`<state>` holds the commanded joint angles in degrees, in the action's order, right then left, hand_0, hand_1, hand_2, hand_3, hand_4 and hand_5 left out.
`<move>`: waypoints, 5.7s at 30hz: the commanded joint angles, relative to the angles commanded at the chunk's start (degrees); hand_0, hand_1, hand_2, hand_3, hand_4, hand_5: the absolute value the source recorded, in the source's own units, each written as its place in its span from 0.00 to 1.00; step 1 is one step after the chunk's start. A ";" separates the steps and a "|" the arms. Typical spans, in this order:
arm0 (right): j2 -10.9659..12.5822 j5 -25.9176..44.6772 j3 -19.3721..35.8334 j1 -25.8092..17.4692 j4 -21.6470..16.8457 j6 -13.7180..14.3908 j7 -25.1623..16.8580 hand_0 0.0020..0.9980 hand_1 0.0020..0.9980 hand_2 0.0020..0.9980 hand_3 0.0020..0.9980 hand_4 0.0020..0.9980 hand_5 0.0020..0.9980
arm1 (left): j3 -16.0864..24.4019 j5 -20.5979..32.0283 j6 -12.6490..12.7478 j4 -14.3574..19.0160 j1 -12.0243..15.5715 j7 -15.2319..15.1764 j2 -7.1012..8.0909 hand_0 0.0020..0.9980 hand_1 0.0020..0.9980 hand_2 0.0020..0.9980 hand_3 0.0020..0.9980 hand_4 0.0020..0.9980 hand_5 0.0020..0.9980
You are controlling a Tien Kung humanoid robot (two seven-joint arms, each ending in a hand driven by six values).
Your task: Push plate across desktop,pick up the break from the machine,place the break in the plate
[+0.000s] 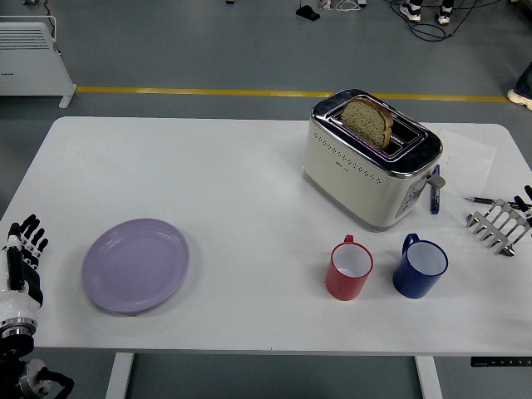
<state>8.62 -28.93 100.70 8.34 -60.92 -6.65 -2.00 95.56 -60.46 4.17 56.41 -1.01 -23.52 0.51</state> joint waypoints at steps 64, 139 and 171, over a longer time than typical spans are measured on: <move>-0.43 0.47 -0.92 0.40 -0.08 -0.36 -0.17 0.79 0.75 0.74 0.72 0.49 0.64 | -21.50 7.50 -2.74 -2.40 -3.78 -0.11 -0.17 0.87 0.90 0.89 0.79 0.57 1.00; 2.87 -13.55 -7.68 0.84 -10.42 9.18 -5.97 0.80 0.76 0.74 0.72 0.49 0.62 | -25.87 8.02 -1.07 1.98 -7.62 -0.49 -0.51 0.82 0.85 0.86 0.75 0.55 1.00; 2.76 -75.19 -47.83 47.75 11.69 8.72 11.60 0.85 0.83 0.81 0.87 0.74 0.20 | -8.10 14.68 -2.74 14.37 -0.90 1.98 -0.51 0.82 0.84 0.85 0.74 0.55 1.00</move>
<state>11.38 -104.12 52.87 56.08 -49.22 2.07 9.60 87.46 -45.79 1.44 70.78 -1.90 -21.54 0.00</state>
